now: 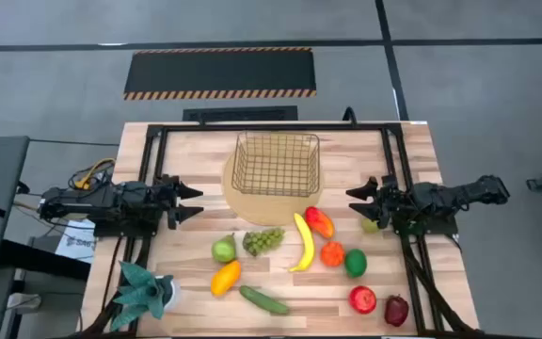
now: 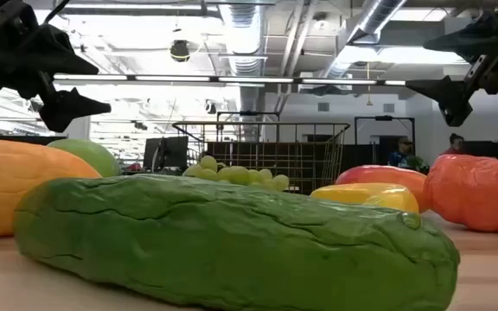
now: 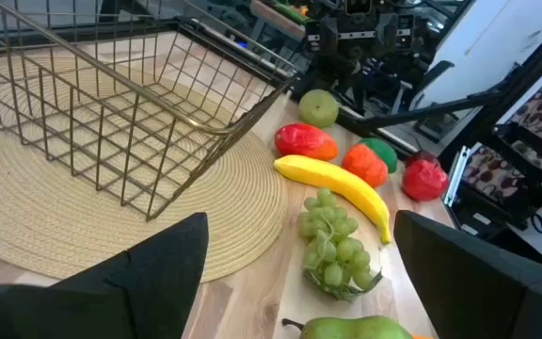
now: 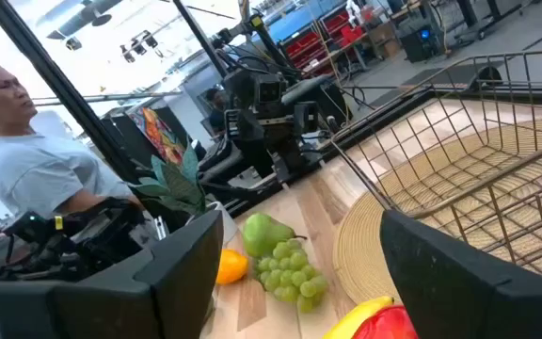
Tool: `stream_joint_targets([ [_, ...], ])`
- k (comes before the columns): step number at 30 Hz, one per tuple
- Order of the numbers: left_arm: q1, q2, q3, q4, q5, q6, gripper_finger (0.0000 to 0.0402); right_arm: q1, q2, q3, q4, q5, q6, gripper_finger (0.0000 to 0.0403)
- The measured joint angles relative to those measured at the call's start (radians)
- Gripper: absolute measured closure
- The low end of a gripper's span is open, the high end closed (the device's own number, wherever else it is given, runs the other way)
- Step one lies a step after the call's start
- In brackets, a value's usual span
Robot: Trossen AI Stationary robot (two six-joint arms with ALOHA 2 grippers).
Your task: Build produce basket
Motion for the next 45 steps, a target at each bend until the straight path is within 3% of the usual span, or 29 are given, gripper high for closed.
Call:
stream_joint_targets([
  [42, 0.000, 0.000, 0.000, 0.008, -0.001, -0.015, 0.0074, 0.000, 0.000, 0.000, 0.000, 0.000, 0.000, 0.0092],
  [45, 0.000, 0.000, -0.003, 0.035, -0.035, -0.028, 0.0074, 0.000, 0.000, 0.000, 0.000, 0.000, 0.000, 0.0092],
])
